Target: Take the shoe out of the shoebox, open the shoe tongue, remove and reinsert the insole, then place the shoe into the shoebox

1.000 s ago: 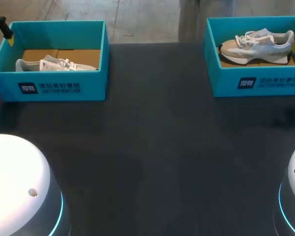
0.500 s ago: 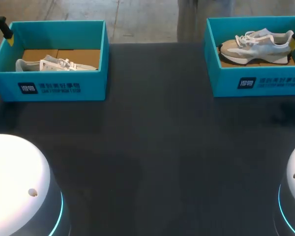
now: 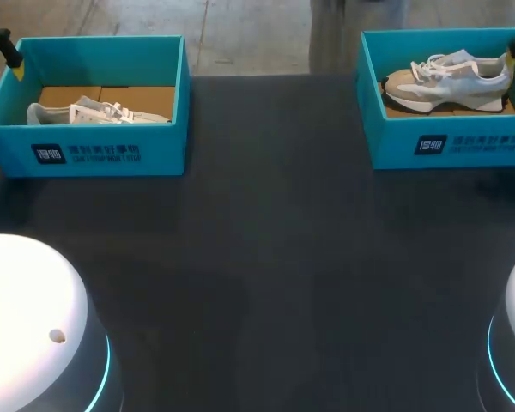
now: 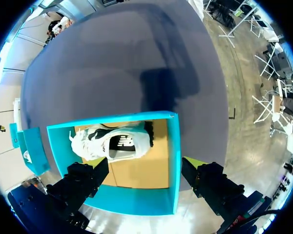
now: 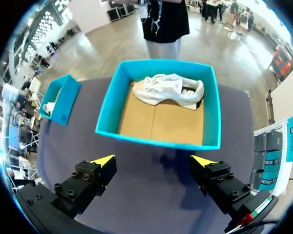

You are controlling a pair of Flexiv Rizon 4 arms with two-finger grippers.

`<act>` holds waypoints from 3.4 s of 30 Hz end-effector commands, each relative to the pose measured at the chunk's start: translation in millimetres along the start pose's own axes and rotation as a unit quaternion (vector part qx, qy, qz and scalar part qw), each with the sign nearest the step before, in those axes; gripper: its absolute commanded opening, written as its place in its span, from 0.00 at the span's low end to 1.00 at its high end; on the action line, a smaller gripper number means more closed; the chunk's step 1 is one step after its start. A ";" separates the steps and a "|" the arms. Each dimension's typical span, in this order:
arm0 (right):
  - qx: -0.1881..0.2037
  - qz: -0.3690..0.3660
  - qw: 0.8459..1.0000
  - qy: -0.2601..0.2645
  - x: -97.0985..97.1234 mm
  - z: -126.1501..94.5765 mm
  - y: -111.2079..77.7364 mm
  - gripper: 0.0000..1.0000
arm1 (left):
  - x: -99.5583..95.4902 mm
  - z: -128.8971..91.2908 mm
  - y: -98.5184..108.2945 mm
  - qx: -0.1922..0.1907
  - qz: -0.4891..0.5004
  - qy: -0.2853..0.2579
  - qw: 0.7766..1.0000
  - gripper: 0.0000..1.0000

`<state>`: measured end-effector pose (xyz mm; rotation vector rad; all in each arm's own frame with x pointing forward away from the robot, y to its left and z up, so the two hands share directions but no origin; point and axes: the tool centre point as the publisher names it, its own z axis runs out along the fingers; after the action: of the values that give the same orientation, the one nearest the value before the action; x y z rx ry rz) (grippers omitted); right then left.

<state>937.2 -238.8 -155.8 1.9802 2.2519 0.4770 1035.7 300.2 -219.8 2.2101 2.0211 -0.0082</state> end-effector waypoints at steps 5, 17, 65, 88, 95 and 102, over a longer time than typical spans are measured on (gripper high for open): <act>0.039 0.026 0.998 -0.044 -12.3 24.4 56.1 1.00 | 0.0 -0.5 0.0 0.000 0.001 0.001 1.000 1.00; 0.035 0.045 0.996 -0.068 -42.0 64.6 114.1 1.00 | 0.0 -0.5 0.0 0.000 0.001 0.001 1.000 1.00; 0.102 0.100 0.981 -0.130 -134.2 182.7 159.3 0.73 | 0.0 -0.5 0.0 0.000 0.001 0.001 1.000 1.00; 0.135 0.112 0.976 -0.130 -156.9 214.5 162.0 0.51 | 0.0 -0.5 0.0 0.000 0.001 0.001 1.000 1.00; 0.150 0.117 0.973 -0.130 -160.1 227.2 154.4 0.49 | 0.0 -0.5 0.0 0.000 0.001 0.001 1.000 1.00; 0.156 0.117 0.972 -0.129 -163.1 232.7 150.7 0.49 | 0.0 -0.5 0.0 0.000 0.001 0.001 1.000 1.00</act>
<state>1161.4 -342.1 -347.7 2.2811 2.0203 -0.0780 1035.8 300.1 -219.9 2.2102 2.0211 -0.0084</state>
